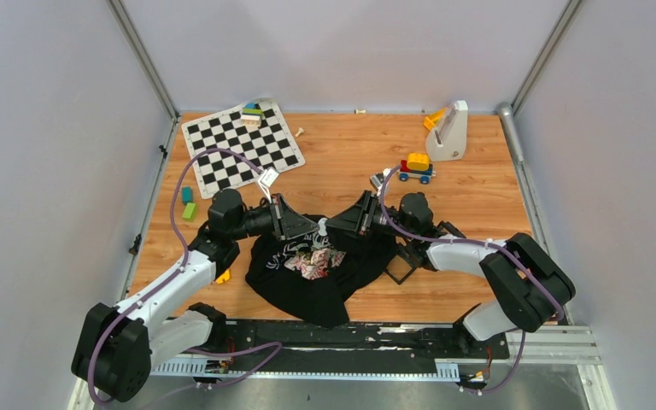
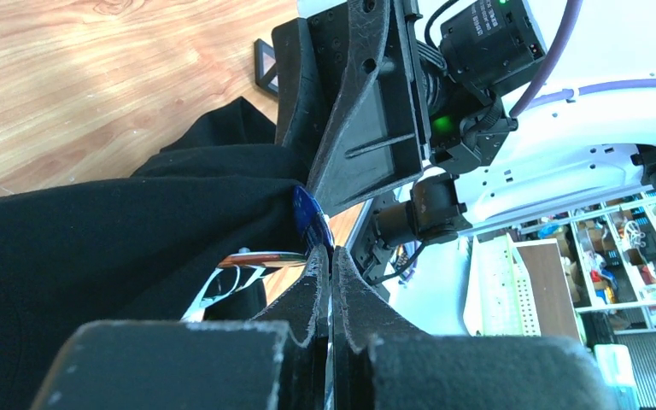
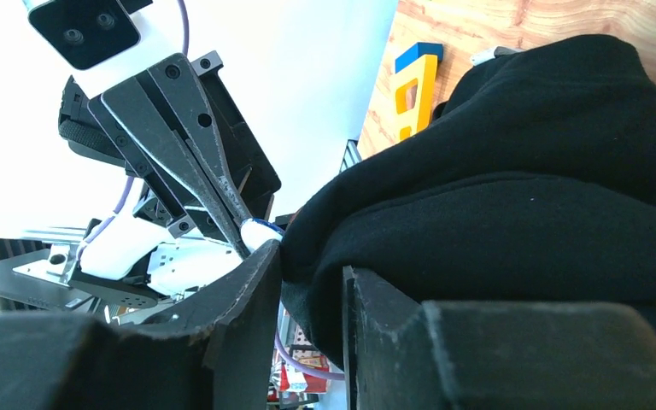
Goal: Remove the brooch from the garment
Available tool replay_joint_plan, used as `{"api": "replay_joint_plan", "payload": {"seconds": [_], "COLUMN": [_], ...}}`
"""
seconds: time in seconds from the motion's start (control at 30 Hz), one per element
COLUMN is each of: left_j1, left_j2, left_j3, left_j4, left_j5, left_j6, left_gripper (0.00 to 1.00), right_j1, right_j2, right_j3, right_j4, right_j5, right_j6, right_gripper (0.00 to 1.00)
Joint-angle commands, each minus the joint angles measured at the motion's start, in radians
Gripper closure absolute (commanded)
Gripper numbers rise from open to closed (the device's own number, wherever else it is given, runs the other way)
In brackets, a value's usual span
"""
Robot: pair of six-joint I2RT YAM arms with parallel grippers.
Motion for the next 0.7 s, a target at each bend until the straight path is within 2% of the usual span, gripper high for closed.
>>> {"api": "replay_joint_plan", "payload": {"seconds": [0.0,0.23,0.33,0.43,0.47,0.53,0.67], "left_j1": [-0.001,-0.001,-0.001,-0.001,-0.001,-0.001,-0.001], "left_j2": [-0.018,-0.019,-0.017,-0.009,-0.006,0.002,0.010], "left_j3": [0.006,0.025,0.027,0.028,0.028,0.026,0.021], "left_j4": [0.045,-0.009,-0.027,-0.040,-0.049,-0.058,-0.043], "left_j5": [0.004,-0.026,-0.033,-0.031,-0.030,-0.026,-0.015], "left_j6": [0.012,0.023,0.024,0.026,0.028,0.032,0.027], "left_gripper": [1.00,1.00,1.00,0.99,0.97,0.85,0.74], "right_j1": [0.012,0.044,0.048,0.047,0.047,0.047,0.047], "right_j2": [-0.041,-0.123,-0.139,-0.150,-0.153,-0.157,-0.157], "right_j3": [0.015,0.063,0.067,0.078,0.083,0.085,0.080], "right_j4": [0.056,-0.166,-0.184,-0.203,-0.213,-0.221,-0.212], "right_j5": [-0.037,0.041,0.052,0.059,0.061,0.063,0.065], "right_j6": [-0.013,-0.144,-0.157,-0.160,-0.160,-0.159,-0.143], "right_gripper": [0.71,0.71,0.72,0.78,0.81,0.86,0.95]}}
